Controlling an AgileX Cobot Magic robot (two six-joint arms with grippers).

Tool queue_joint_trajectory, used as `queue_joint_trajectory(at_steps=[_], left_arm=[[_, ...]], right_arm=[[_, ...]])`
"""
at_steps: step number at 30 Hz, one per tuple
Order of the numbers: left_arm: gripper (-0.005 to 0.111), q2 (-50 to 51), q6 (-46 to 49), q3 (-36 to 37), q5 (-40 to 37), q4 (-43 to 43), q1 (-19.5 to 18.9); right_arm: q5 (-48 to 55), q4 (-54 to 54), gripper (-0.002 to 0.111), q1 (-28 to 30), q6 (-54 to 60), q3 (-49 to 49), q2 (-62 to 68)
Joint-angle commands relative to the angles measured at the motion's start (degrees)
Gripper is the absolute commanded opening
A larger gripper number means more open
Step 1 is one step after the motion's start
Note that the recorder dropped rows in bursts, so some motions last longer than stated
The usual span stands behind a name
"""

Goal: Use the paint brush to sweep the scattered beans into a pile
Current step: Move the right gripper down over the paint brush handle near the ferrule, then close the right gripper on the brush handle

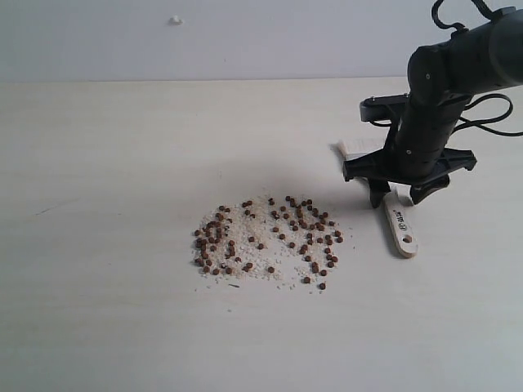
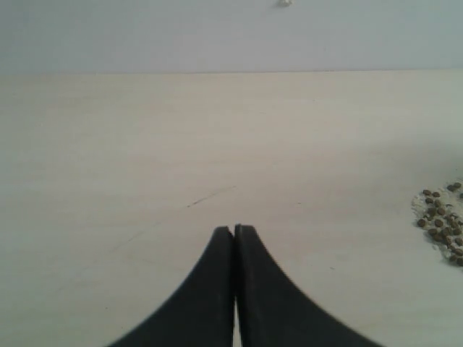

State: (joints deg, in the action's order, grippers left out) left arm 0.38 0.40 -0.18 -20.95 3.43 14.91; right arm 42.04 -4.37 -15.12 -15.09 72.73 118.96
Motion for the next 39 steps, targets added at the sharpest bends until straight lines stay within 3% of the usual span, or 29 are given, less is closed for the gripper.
queue_joint_trajectory(at_steps=[1, 39], left_arm=[[0.000, -0.4, 0.1, 0.2, 0.5, -0.2, -0.2], [0.000, -0.4, 0.1, 0.2, 0.5, -0.2, -0.2]], right_arm=[[-1.3, -0.6, 0.057, -0.1, -0.1, 0.3, -0.2], [-2.0, -0.1, 0.049, -0.1, 1.6, 0.3, -0.2]])
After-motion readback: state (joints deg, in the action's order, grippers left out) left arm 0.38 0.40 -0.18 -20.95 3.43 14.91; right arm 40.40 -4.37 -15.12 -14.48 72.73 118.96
